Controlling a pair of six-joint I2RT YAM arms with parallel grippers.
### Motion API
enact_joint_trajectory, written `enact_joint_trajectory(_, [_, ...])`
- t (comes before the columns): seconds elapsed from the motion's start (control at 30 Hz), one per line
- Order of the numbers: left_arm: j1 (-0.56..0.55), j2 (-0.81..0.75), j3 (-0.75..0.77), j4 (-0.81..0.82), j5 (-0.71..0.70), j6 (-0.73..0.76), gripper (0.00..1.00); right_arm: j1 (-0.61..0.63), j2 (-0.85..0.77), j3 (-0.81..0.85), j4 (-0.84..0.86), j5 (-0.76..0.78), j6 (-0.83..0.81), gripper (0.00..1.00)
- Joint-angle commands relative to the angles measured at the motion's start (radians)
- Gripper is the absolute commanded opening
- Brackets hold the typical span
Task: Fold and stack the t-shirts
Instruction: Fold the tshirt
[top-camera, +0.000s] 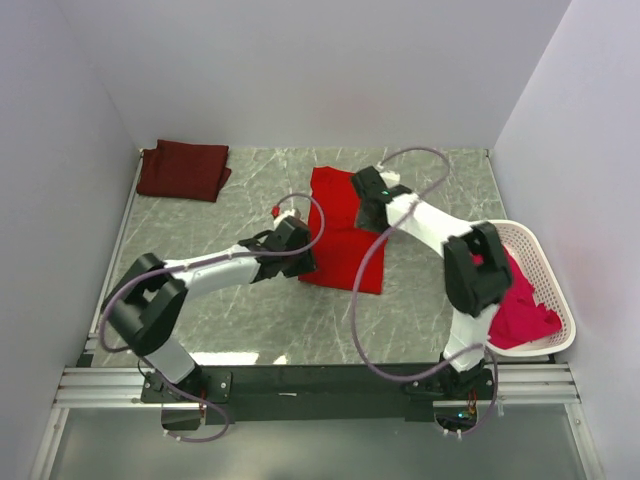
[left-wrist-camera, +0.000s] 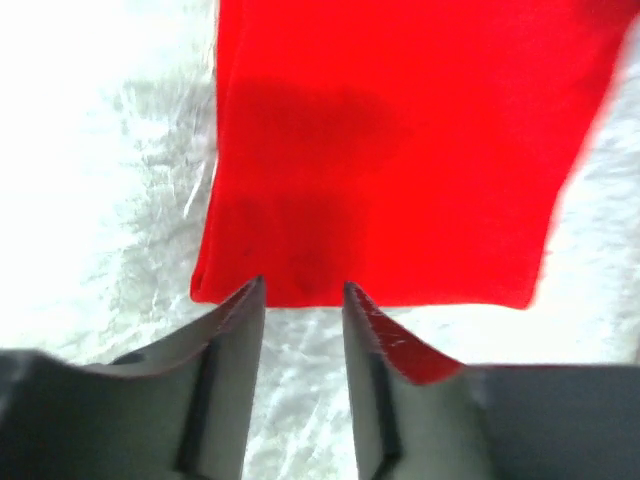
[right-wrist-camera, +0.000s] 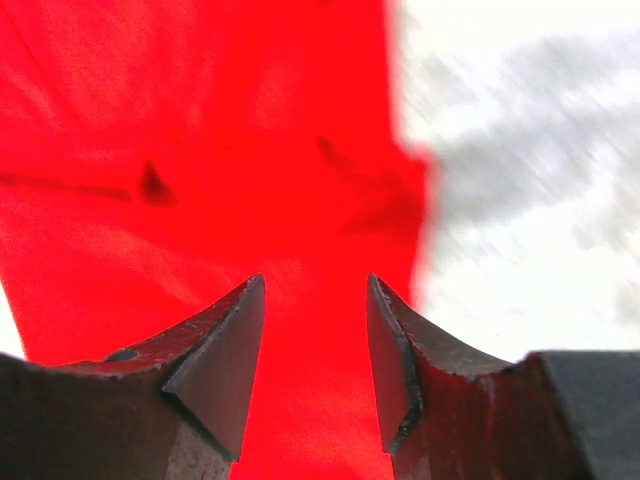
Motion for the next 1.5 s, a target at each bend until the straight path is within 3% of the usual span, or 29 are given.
enact_joint_trajectory(0.0, [0.025,-0.088,0.018,-0.038,-0.015,0.02,0.48,-0.008,-0.227,-0.148,0.008,0.039,0.05,0.53])
enact_joint_trajectory(0.07, [0.045,-0.114,-0.019,-0.004,0.028,0.034,0.58,-0.008,-0.338,-0.295,0.038,0.018,0.067,0.53])
enact_joint_trajectory(0.2, [0.089,-0.088,-0.071,0.096,0.193,0.081,0.64,-0.006,-0.491,-0.51,0.094,-0.016,0.136,0.54])
enact_joint_trajectory(0.43, [0.089,0.013,-0.054,0.085,0.131,0.078,0.58,0.003,-0.584,-0.734,0.213,-0.21,0.188,0.54])
enact_joint_trajectory(0.63, [0.091,0.087,-0.073,0.157,0.156,0.054,0.53,0.003,-0.579,-0.831,0.292,-0.225,0.249,0.54])
enact_joint_trajectory(0.93, [0.062,0.084,-0.157,0.218,0.148,-0.017,0.32,0.003,-0.676,-0.98,0.402,-0.254,0.352,0.54])
enact_joint_trajectory(1.07, [0.039,0.077,-0.192,0.232,0.139,-0.037,0.13,0.003,-0.713,-1.013,0.446,-0.258,0.369,0.54])
enact_joint_trajectory(1.2, [0.014,0.064,-0.208,0.24,0.13,-0.052,0.03,0.003,-0.684,-1.023,0.462,-0.254,0.374,0.53])
enact_joint_trajectory(1.3, [0.007,0.051,-0.221,0.249,0.123,-0.065,0.01,0.003,-0.659,-1.023,0.445,-0.228,0.378,0.49])
enact_joint_trajectory(1.4, [0.007,0.027,-0.235,0.242,0.117,-0.068,0.01,0.003,-0.67,-1.036,0.424,-0.188,0.374,0.33])
enact_joint_trajectory(1.43, [0.008,0.013,-0.24,0.24,0.117,-0.068,0.01,0.003,-0.673,-1.04,0.427,-0.182,0.369,0.19])
enact_joint_trajectory(1.47, [0.007,0.007,-0.247,0.239,0.117,-0.068,0.01,0.003,-0.676,-1.04,0.421,-0.173,0.36,0.12])
